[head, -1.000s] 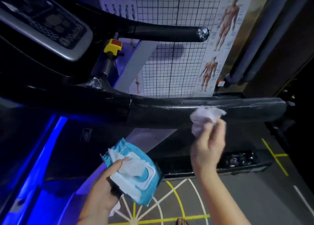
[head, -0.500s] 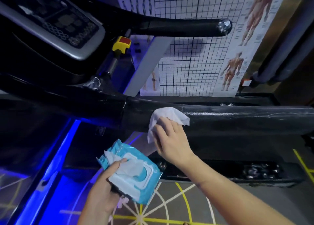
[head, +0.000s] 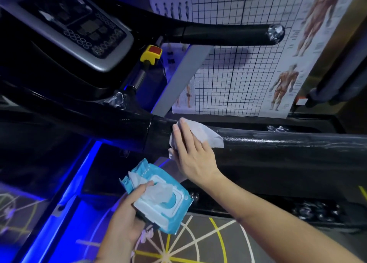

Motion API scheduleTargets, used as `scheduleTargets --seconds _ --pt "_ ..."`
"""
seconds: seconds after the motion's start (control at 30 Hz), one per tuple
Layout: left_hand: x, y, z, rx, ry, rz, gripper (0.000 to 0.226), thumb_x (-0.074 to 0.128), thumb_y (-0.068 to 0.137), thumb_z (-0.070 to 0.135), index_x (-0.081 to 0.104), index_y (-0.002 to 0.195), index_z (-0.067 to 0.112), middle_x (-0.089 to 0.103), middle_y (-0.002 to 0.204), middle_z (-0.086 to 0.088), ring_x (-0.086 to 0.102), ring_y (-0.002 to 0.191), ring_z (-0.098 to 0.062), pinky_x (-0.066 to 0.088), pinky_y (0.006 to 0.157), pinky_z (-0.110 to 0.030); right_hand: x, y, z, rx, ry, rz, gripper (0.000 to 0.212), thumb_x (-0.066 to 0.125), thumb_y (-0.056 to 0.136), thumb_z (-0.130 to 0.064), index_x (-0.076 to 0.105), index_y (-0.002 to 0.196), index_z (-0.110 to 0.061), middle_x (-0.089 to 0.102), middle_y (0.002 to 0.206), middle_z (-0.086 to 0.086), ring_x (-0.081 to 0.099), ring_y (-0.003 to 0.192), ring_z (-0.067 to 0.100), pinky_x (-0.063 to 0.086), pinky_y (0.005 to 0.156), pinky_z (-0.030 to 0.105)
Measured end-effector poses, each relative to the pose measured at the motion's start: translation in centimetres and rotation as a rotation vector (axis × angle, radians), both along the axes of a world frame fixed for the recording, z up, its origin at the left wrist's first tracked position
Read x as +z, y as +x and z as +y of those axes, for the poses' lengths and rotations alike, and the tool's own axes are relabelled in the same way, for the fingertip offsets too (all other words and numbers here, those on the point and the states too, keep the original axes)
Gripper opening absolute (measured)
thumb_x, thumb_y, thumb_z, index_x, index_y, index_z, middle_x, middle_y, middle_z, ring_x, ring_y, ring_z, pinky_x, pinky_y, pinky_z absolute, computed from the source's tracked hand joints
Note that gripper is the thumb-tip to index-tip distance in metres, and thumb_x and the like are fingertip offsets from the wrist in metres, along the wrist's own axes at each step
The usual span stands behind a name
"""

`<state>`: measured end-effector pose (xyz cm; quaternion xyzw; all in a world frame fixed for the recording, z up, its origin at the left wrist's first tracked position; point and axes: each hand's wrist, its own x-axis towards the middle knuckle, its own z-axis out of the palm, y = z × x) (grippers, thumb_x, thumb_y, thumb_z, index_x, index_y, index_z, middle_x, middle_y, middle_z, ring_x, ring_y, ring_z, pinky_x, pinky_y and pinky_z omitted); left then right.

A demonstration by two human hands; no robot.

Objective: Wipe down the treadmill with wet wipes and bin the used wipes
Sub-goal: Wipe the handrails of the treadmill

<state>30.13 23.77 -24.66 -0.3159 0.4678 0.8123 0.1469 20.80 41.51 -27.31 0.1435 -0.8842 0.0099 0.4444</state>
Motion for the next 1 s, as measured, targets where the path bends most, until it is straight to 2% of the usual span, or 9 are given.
scheduleTargets --seconds 0.07,0.17,0.27,0.37,0.43,0.53,0.67,0.83,1.0 --pt "0.1 -0.2 0.2 -0.006 0.013 -0.008 0.037 0.074 0.077 0.019 0.076 0.111 0.006 0.079 0.103 -0.022 0.079 0.075 -0.033 0.064 0.063 -0.044 0.0 0.1 0.7 0.033 0.056 -0.003 0.055 0.049 0.103 -0.032 0.043 0.150 -0.003 0.038 0.158 0.015 0.057 0.126 0.019 0.041 0.069 0.031" --pt "0.2 -0.2 0.6 -0.036 0.021 -0.009 0.044 0.077 0.075 0.020 0.076 0.116 0.007 0.077 0.113 -0.024 0.079 0.080 -0.036 0.058 0.081 -0.047 0.4 0.3 2.2 0.095 0.127 0.053 0.046 0.034 0.107 -0.020 0.046 0.149 -0.005 0.041 0.157 0.010 0.052 0.135 0.016 0.044 0.080 0.028" --pt "0.3 0.1 1.1 -0.079 0.008 0.003 0.044 0.077 0.076 0.016 0.075 0.120 0.008 0.077 0.111 -0.024 0.078 0.081 -0.037 0.065 0.073 -0.050 0.5 0.5 3.8 0.148 0.188 0.050 0.045 0.032 0.107 -0.017 0.046 0.149 -0.006 0.042 0.157 0.008 0.048 0.139 0.015 0.041 0.091 0.027" --pt "0.5 0.4 1.9 -0.100 0.002 0.019 0.046 0.078 0.075 0.012 0.076 0.121 0.008 0.077 0.114 -0.023 0.077 0.085 -0.039 0.066 0.070 -0.053 -0.3 1.4 6.3 0.124 0.175 0.025 0.053 0.050 0.101 -0.020 0.042 0.152 -0.007 0.038 0.159 0.006 0.042 0.143 0.010 0.038 0.096 0.025" --pt "0.7 0.6 2.3 -0.120 -0.006 0.005 0.037 0.076 0.079 0.011 0.077 0.116 0.007 0.078 0.107 -0.022 0.078 0.078 -0.037 0.066 0.062 -0.048 -0.8 2.4 8.4 0.101 0.166 -0.008 0.064 0.059 0.092 -0.014 0.040 0.153 -0.008 0.036 0.161 0.005 0.038 0.145 0.009 0.039 0.102 0.025" --pt "1.0 0.7 2.6 -0.145 -0.011 -0.011 0.036 0.074 0.083 0.013 0.075 0.119 0.007 0.079 0.102 -0.021 0.079 0.076 -0.034 0.065 0.060 -0.042 -1.3 3.8 11.5 0.099 0.153 -0.017 0.064 0.065 0.089 -0.010 0.044 0.149 -0.004 0.040 0.158 0.009 0.038 0.146 0.014 0.044 0.108 0.029" --pt "1.5 0.5 2.7 -0.182 -0.012 0.004 0.038 0.074 0.080 0.015 0.074 0.117 0.008 0.080 0.097 -0.019 0.079 0.074 -0.033 0.065 0.064 -0.043 -1.5 5.0 13.4 0.105 0.068 -0.066 0.058 0.068 0.091 -0.012 0.050 0.145 -0.001 0.045 0.154 0.012 0.042 0.144 0.018 0.047 0.108 0.035" --pt "1.9 0.2 1.9 -0.183 0.002 0.012 0.044 0.077 0.076 0.018 0.075 0.119 0.009 0.080 0.103 -0.020 0.079 0.078 -0.033 0.065 0.067 -0.044 -1.5 5.8 11.5 0.091 -0.092 -0.181 0.062 0.061 0.100 -0.035 0.044 0.148 -0.001 0.033 0.160 0.014 0.034 0.149 0.020 0.041 0.113 0.036" --pt "2.5 0.2 1.3 -0.235 -0.003 0.041 0.038 0.078 0.068 0.015 0.076 0.105 0.006 0.080 0.087 -0.018 0.078 0.066 -0.031 0.062 0.054 -0.041 -1.2 3.9 7.9 0.096 -0.070 -0.145 0.054 0.059 0.099 -0.021 0.045 0.149 -0.005 0.037 0.160 0.009 0.039 0.146 0.014 0.046 0.097 0.028"
